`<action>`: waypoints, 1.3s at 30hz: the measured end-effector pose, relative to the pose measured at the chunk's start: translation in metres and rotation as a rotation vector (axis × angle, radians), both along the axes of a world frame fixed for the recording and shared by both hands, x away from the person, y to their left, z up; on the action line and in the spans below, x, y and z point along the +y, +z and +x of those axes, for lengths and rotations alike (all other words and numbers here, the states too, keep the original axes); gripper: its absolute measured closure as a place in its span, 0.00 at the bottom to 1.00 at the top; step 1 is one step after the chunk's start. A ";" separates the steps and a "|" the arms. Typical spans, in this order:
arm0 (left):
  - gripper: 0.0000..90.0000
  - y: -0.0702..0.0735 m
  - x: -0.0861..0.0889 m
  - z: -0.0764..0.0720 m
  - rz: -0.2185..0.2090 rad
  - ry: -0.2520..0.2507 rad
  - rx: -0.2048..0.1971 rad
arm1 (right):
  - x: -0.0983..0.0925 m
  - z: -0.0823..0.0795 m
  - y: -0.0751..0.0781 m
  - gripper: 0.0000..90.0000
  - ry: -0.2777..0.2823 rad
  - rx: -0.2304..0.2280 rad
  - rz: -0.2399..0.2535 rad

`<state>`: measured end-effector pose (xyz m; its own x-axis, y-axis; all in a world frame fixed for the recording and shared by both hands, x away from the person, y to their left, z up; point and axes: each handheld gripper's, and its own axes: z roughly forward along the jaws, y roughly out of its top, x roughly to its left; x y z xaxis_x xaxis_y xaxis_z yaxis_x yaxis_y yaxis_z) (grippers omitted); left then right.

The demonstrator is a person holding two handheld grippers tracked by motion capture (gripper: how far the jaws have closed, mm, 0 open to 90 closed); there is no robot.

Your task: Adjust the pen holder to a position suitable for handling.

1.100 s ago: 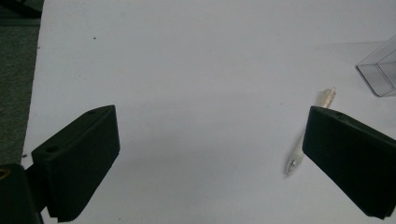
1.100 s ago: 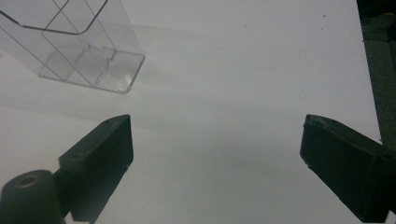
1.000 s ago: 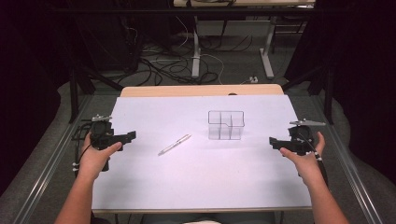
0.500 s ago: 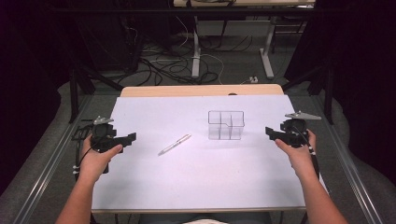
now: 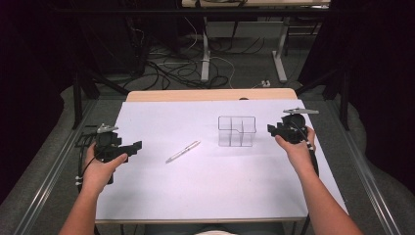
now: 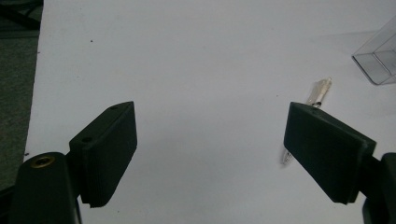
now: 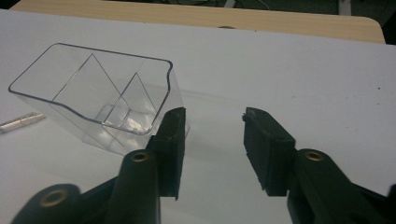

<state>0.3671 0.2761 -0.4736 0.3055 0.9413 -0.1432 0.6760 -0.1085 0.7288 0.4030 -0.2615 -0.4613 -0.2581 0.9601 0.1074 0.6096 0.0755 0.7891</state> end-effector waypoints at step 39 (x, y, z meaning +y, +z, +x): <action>0.19 -0.004 0.004 0.001 -0.008 0.019 0.002 | 0.046 0.052 -0.031 1.00 -0.024 0.099 -0.044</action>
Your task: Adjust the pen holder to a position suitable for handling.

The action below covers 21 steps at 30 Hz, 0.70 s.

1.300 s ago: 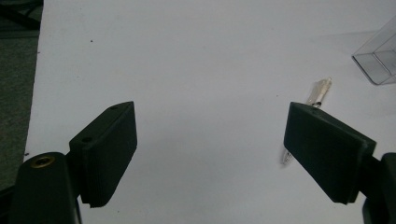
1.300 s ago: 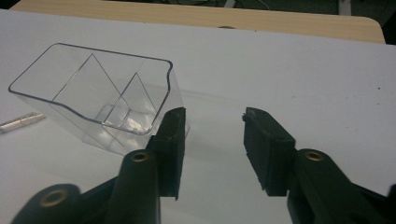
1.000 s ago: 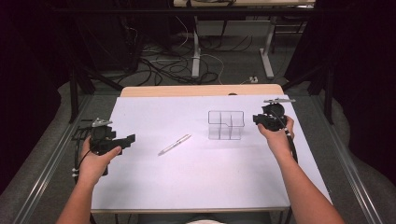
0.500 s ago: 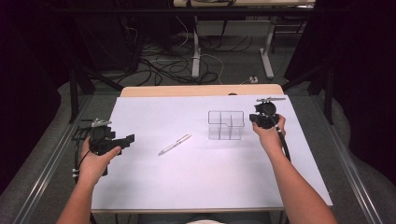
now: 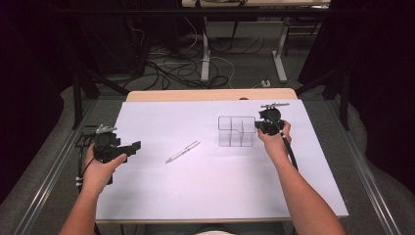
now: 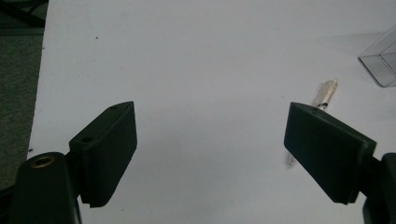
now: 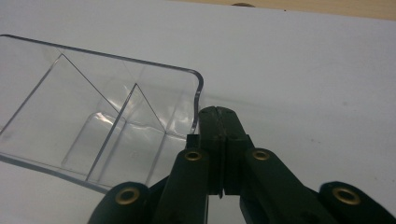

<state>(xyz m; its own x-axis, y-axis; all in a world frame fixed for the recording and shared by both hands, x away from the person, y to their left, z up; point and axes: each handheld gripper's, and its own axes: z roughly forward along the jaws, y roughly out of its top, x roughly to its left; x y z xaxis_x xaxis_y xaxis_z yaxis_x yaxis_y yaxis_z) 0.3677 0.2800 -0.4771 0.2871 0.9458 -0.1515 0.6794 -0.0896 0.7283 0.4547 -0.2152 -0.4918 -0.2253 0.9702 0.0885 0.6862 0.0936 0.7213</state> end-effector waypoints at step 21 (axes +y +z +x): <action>0.19 0.000 0.001 0.000 -0.002 0.001 0.001 | 0.006 0.000 0.000 1.00 -0.022 0.004 -0.002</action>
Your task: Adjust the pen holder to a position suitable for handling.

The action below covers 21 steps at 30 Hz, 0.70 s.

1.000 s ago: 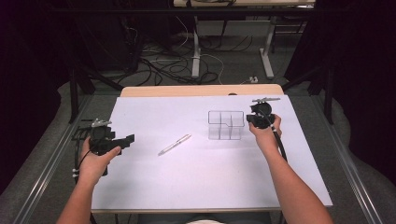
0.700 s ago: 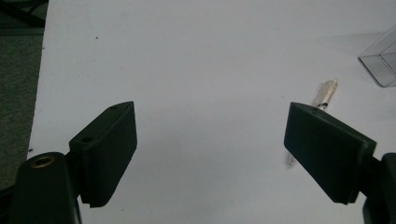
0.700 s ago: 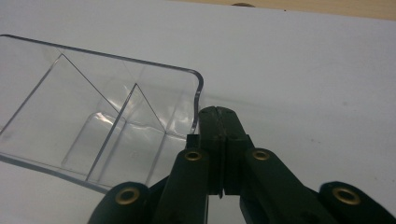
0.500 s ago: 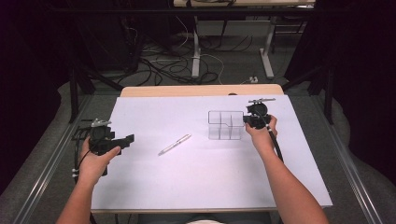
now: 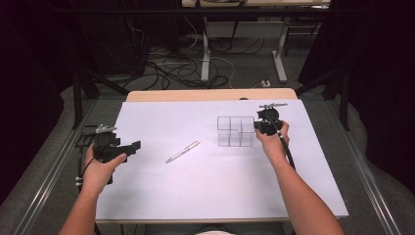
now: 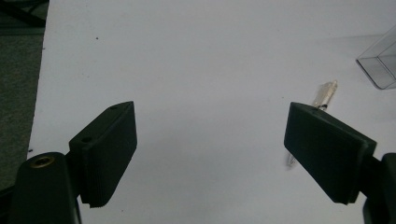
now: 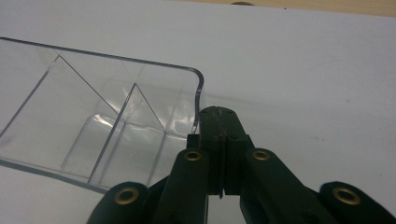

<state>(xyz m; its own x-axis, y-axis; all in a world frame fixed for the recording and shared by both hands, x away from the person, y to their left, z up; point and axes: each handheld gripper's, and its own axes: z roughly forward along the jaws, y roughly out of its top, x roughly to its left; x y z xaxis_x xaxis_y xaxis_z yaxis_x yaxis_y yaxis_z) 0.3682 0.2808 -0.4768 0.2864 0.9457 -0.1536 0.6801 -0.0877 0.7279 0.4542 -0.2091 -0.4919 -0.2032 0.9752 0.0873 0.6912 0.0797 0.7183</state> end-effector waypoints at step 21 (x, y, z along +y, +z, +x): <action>0.19 0.000 0.000 0.000 -0.001 0.004 -0.001 | 0.033 -0.002 -0.001 1.00 0.053 -0.004 0.010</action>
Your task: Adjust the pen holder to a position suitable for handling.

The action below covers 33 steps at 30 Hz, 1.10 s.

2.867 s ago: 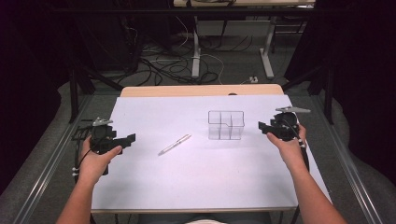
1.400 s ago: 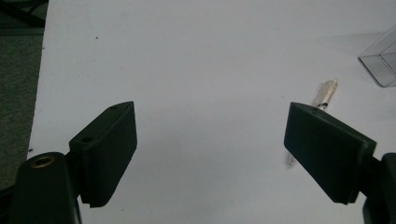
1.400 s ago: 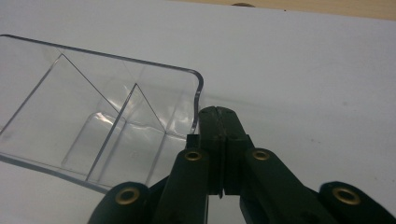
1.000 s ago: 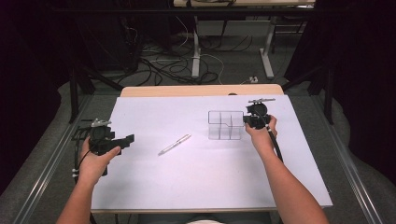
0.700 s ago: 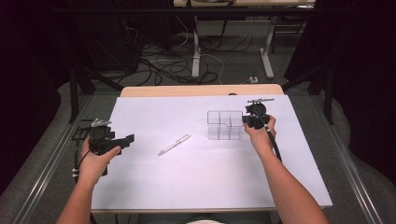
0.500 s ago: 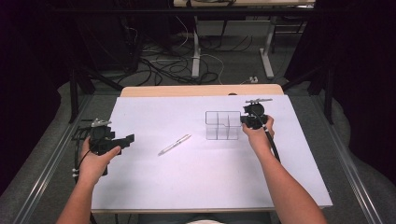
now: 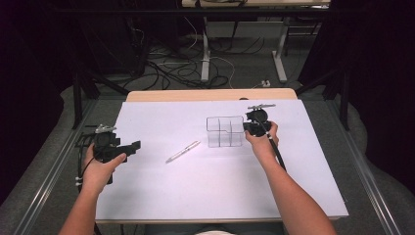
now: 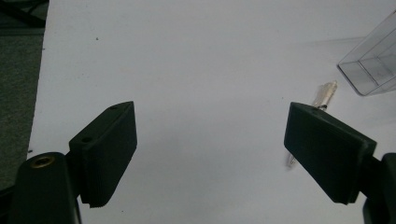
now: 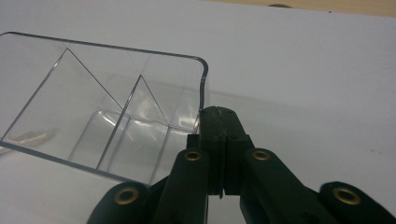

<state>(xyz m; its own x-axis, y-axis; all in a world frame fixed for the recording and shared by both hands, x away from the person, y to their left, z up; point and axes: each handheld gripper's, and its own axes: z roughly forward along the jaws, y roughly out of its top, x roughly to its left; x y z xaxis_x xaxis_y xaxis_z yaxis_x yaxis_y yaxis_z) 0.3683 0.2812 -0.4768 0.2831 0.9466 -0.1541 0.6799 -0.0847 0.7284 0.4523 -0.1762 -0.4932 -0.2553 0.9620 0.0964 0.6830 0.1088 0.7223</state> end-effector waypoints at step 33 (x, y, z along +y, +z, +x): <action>0.19 0.000 0.000 0.000 0.004 -0.010 0.006 | 0.017 -0.005 0.000 1.00 0.013 0.024 0.036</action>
